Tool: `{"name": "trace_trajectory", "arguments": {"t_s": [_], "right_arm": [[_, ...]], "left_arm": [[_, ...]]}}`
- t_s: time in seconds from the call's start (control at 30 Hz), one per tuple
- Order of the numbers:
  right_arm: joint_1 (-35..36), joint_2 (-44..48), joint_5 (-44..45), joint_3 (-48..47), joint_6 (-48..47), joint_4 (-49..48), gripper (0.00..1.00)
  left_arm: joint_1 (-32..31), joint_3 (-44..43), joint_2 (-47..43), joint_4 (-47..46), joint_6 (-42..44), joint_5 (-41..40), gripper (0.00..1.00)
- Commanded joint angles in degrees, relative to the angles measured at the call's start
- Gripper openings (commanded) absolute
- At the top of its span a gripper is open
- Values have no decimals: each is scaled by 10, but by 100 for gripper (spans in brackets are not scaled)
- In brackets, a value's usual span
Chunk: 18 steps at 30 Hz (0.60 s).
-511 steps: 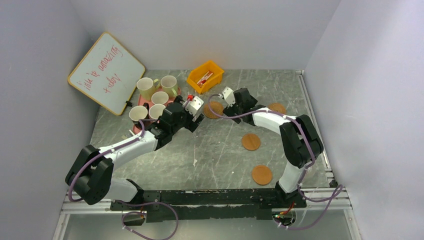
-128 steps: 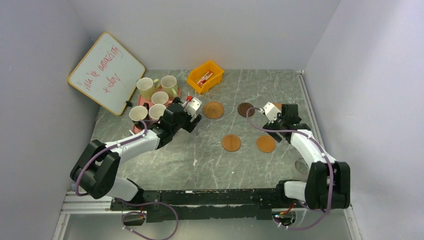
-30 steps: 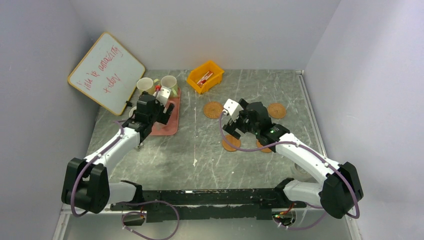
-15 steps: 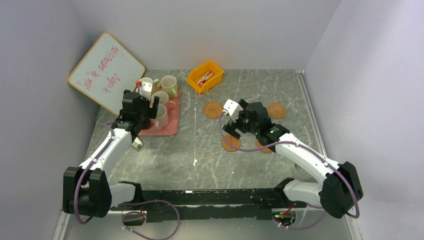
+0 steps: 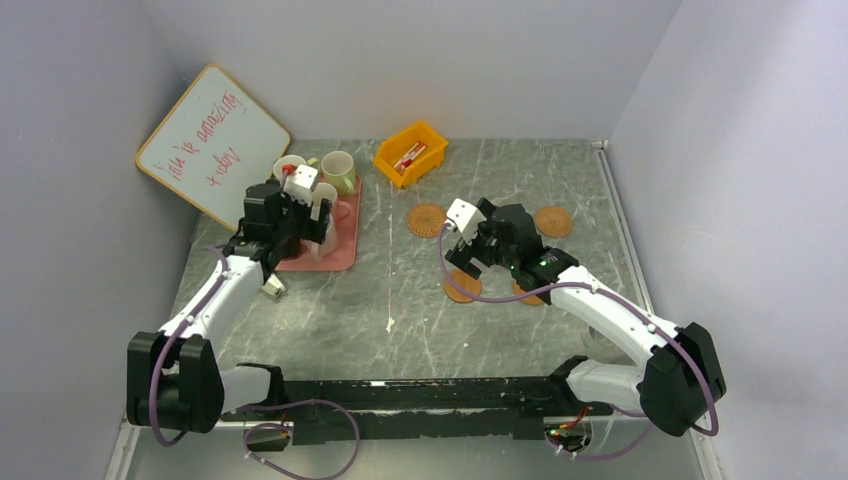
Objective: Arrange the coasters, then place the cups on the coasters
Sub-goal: Pick up the cup from the tray.
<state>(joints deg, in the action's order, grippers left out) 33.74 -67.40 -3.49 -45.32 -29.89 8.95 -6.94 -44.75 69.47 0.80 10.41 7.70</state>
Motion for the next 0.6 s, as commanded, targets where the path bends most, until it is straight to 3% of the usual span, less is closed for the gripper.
{"name": "trace_trajectory", "arguments": {"t_s": [0.0, 0.57], "right_arm": [[1, 4, -1, -2, -2, -20, 100], [1, 3, -14, 0, 0, -18, 100]], "left_arm": [[1, -31, 26, 11, 6, 36, 96], [-11, -49, 90, 22, 18, 26, 96]]}}
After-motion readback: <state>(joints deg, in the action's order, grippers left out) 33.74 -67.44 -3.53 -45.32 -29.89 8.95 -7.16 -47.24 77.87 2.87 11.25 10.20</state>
